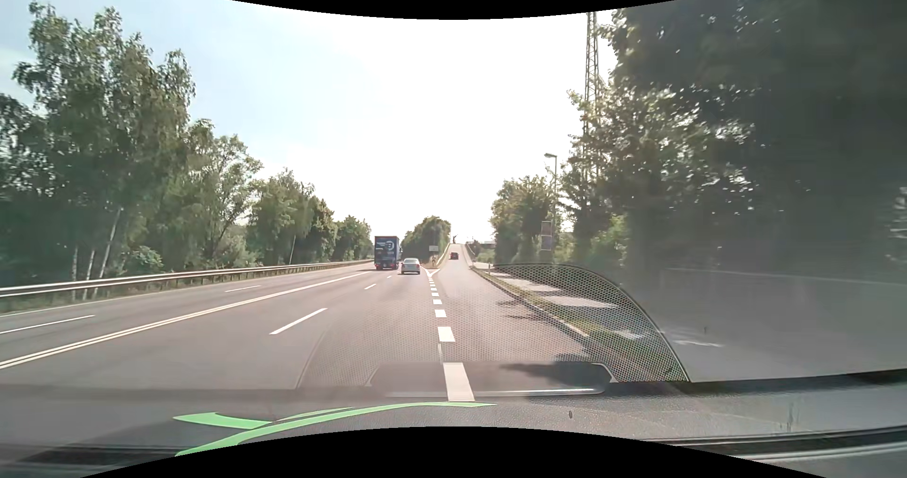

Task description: Follow the waypoints while adhering to traffic rules and regulations

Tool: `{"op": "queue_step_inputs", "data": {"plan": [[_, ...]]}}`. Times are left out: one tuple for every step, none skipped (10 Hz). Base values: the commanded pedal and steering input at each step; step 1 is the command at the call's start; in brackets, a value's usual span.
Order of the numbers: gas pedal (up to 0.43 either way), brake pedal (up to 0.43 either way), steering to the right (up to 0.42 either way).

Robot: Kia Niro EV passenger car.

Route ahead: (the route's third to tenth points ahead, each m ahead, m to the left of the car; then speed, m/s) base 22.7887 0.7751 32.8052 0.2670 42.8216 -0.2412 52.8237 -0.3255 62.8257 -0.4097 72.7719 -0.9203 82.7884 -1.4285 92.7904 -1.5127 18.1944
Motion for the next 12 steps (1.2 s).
{"op": "queue_step_inputs", "data": {"plan": [[0.000, 0.000, 0.003], [0.000, 0.000, 0.003], [0.000, 0.000, 0.003], [0.000, 0.012, 0.003], [0.000, 0.085, 0.003], [0.000, 0.140, 0.003], [0.000, 0.159, 0.003], [0.000, 0.177, 0.003], [0.000, 0.189, 0.003], [0.000, 0.183, 0.003], [0.000, 0.189, 0.003], [0.000, 0.183, 0.002]]}}
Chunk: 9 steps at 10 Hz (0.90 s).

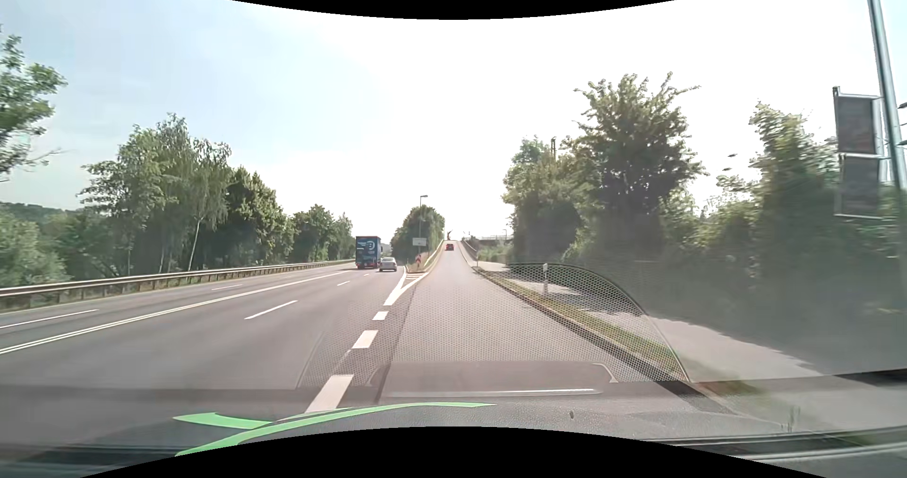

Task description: Follow the waypoints while adhering to traffic rules and regulations

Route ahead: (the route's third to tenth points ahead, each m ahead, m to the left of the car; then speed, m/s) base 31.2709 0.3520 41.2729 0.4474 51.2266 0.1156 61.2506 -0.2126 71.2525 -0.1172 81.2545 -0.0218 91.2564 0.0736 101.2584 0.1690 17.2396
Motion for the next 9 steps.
{"op": "queue_step_inputs", "data": {"plan": [[0.000, 0.183, 0.002], [0.000, 0.165, 0.002], [0.000, 0.152, 0.002], [0.000, 0.152, 0.002], [0.000, 0.165, 0.002], [0.000, 0.171, 0.002], [0.000, 0.183, 0.001], [0.000, 0.183, 0.001], [0.000, 0.177, 0.000]]}}
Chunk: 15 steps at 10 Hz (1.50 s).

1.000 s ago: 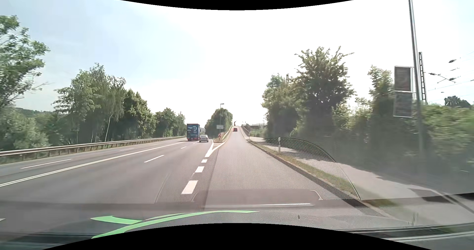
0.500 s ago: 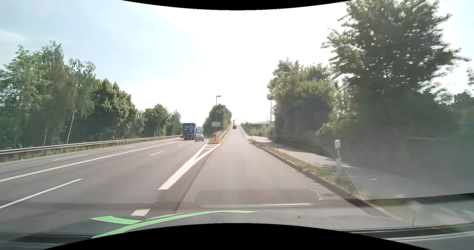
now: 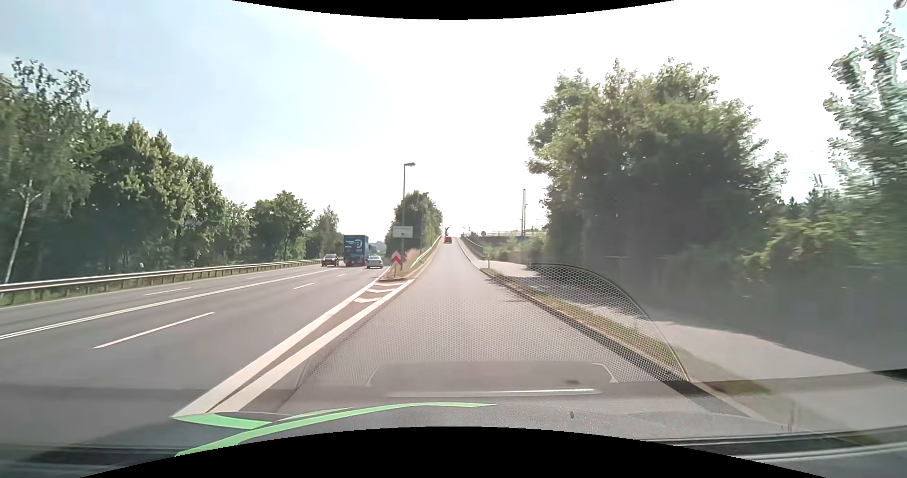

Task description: Follow the waypoints while adhering to traffic rules and regulations

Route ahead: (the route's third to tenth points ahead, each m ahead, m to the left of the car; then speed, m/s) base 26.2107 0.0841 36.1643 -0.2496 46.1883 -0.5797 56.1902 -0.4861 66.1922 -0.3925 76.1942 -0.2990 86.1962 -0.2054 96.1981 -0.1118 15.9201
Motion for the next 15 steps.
{"op": "queue_step_inputs", "data": {"plan": [[0.000, 0.177, 0.000], [0.000, 0.171, 0.000], [0.000, 0.165, 0.000], [0.000, 0.165, 0.000], [0.000, 0.171, 0.000], [0.000, 0.171, -0.001], [0.000, 0.165, 0.000], [0.000, 0.165, 0.000], [0.000, 0.165, 0.000], [0.000, 0.165, 0.000], [0.000, 0.165, 0.000], [0.000, 0.165, 0.000], [0.000, 0.165, -0.001], [0.000, 0.043, -0.001], [0.000, 0.000, 0.000]]}}
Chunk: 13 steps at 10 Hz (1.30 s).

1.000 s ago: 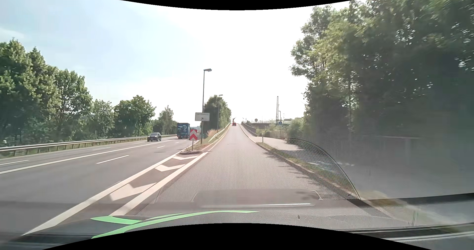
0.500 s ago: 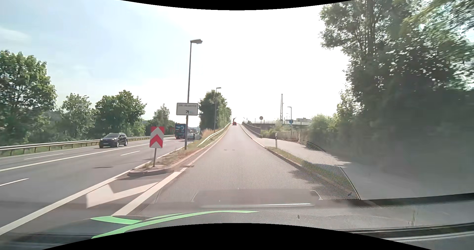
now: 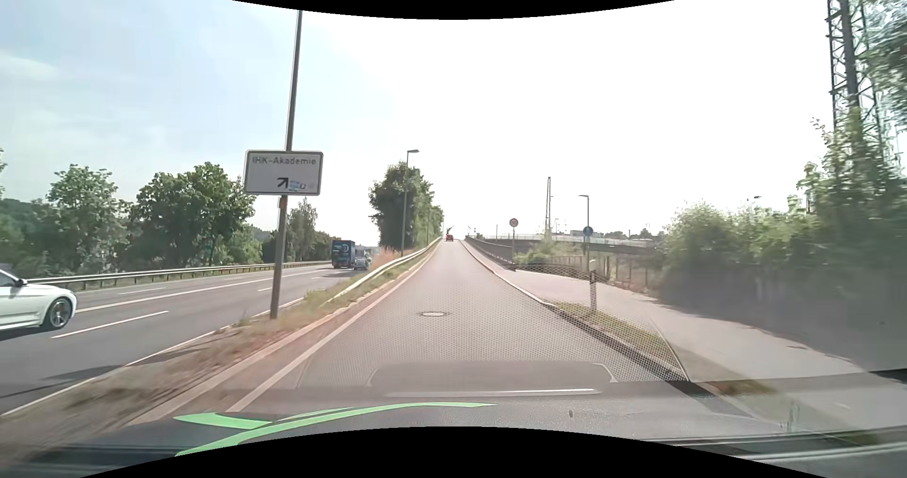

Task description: Follow the waypoints while adhering to traffic rules and regulations

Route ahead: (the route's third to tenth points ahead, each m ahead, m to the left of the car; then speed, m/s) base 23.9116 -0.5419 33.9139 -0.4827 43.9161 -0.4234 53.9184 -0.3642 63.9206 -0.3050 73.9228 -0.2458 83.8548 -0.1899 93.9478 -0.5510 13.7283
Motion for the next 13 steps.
{"op": "queue_step_inputs", "data": {"plan": [[0.000, 0.000, 0.000], [0.000, 0.000, 0.000], [0.000, 0.000, 0.000], [0.000, 0.000, 0.000], [0.000, 0.000, 0.000], [0.000, 0.000, 0.000], [0.000, 0.000, 0.000], [0.000, 0.000, 0.002], [0.000, 0.000, 0.004], [0.000, 0.000, 0.004], [0.000, 0.000, 0.003], [0.000, 0.000, 0.003], [0.000, 0.000, 0.001]]}}
